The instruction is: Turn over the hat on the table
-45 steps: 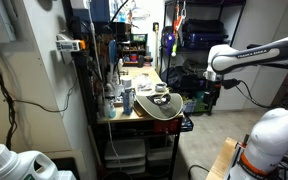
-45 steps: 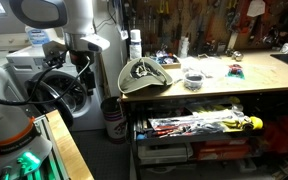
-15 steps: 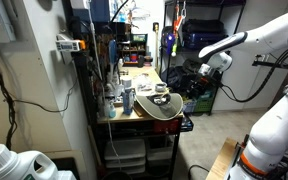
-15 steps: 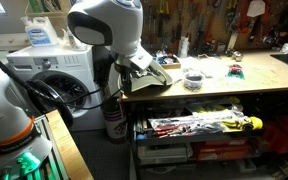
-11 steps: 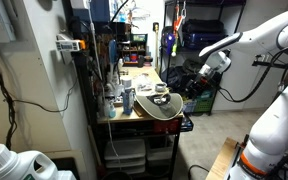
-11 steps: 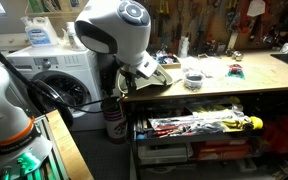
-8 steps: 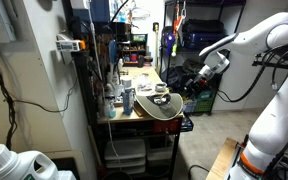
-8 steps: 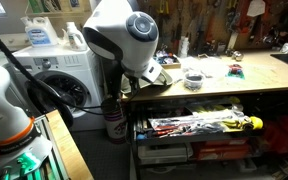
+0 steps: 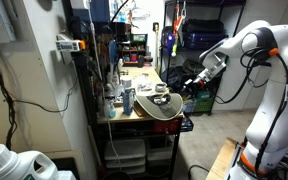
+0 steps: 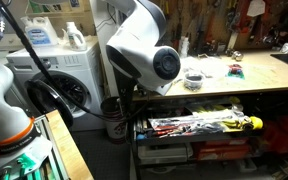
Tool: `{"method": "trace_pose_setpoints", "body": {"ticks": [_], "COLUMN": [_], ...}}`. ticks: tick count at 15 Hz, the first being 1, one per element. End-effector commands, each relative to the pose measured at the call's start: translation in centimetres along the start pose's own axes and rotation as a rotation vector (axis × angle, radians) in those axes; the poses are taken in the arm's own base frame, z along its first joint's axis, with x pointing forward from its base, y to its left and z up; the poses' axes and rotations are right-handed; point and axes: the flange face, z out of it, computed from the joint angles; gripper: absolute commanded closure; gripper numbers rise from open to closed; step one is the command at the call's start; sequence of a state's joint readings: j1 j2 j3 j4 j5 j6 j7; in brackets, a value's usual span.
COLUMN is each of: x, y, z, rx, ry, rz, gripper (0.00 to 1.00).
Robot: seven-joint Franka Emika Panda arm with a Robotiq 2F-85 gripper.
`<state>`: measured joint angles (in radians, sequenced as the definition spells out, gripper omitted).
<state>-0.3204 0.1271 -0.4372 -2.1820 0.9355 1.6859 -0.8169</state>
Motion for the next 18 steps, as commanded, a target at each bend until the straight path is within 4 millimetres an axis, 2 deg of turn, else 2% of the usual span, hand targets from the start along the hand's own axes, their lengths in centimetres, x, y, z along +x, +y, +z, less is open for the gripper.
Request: {"method": "trace_pose_setpoints", "body": {"ticks": [1, 10, 15, 16, 17, 18], "x": [1.8, 5.5, 6.7, 6.9, 7.0, 7.1], "y": [1.9, 2.9, 3.4, 3.6, 3.7, 3.8], "z": [0.3, 3.1, 4.2, 4.3, 4.4, 4.4], "rx": [0.092, 0.185, 0.240, 0.249, 0.256, 0.265], "ry": [-0.023, -0.035, -0.033, -0.031, -0.030, -0.031], "rz": [-0.022, -0.041, -0.029, -0.027, -0.025, -0.024], "gripper": [0.00, 0.00, 0.00, 0.03, 0.15, 0.23]}}
